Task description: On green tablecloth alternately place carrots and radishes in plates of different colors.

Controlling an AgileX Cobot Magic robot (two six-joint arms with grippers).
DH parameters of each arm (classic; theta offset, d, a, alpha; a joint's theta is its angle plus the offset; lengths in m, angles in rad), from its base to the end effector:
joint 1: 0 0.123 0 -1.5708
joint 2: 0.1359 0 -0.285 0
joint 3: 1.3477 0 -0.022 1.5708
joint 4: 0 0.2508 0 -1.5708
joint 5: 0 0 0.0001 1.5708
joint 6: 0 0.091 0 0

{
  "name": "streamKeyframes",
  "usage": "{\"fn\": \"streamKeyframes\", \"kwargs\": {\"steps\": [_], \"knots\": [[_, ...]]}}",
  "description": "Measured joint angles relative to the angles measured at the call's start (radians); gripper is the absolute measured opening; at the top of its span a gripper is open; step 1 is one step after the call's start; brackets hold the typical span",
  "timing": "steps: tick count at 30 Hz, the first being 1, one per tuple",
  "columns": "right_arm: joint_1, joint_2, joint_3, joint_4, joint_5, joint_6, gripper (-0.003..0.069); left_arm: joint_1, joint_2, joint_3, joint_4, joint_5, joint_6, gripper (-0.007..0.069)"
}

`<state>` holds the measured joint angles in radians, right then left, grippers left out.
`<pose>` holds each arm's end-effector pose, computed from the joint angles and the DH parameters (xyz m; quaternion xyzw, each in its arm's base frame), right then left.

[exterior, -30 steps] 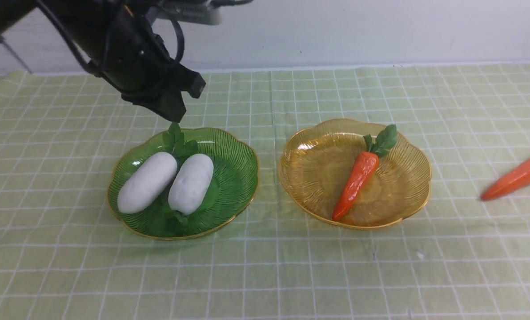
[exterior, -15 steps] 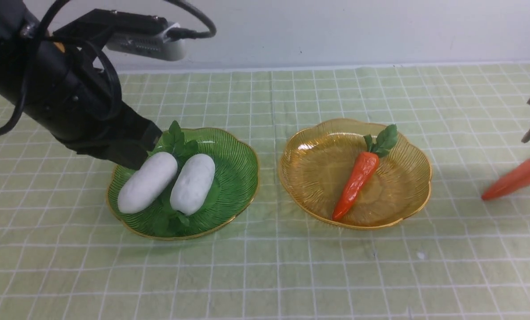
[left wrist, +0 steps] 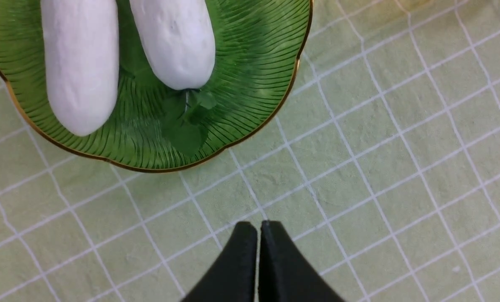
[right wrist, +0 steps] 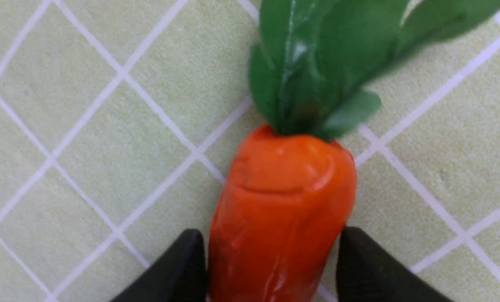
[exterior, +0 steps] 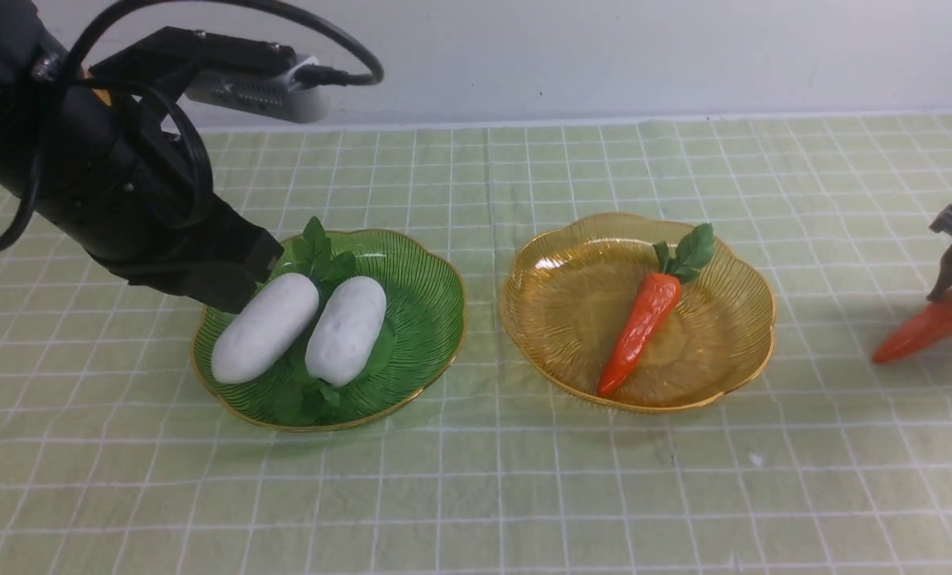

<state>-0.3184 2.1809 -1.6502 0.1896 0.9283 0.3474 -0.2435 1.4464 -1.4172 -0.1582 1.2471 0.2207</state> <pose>0.4297 -0.1272 0.1565 0.3699 0.9202 0.0825 0.0977 0.2744 -0.0822 0.3611 0.2150 0.9549 -0.0805 0.1882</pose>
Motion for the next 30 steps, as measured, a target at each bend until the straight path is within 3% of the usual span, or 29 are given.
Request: {"fn": "streamKeyframes", "kwargs": {"steps": [2,6,9,11,14,18,22,26,30], "knots": [[0.000,0.000,-0.006,-0.005,0.014,-0.016,0.0288,0.000,0.000,0.000,0.000,0.000,0.000,-0.0008],[0.001,-0.008,-0.078,0.018,0.113,-0.121,0.0292,0.000,0.000,0.000,0.000,0.000,0.000,-0.0008],[0.027,-0.052,-0.197,0.135,0.228,-0.284,0.0292,0.000,0.000,0.000,-0.004,0.000,0.000,-0.0008],[0.048,-0.075,-0.228,0.186,0.260,-0.325,0.0292,0.000,0.000,0.000,-0.011,0.000,0.000,-0.0008],[0.127,-0.114,-0.280,0.267,0.285,-0.364,0.0292,0.000,0.000,0.000,-0.046,0.000,0.001,-0.0008],[0.317,-0.086,-0.286,0.269,0.302,-0.367,0.0292,0.000,0.000,0.000,-0.088,0.000,0.028,-0.0008],[0.446,-0.037,-0.286,0.269,0.263,-0.367,0.0292,0.000,0.000,0.000,-0.097,0.000,0.037,-0.0008],[0.537,0.010,-0.286,0.272,0.146,-0.372,0.0356,0.000,0.000,0.000,-0.098,0.000,0.038,-0.0008],[0.582,0.045,-0.286,0.276,0.065,-0.359,0.0503,0.000,0.000,0.000,-0.098,0.000,0.038,-0.0008]]}}
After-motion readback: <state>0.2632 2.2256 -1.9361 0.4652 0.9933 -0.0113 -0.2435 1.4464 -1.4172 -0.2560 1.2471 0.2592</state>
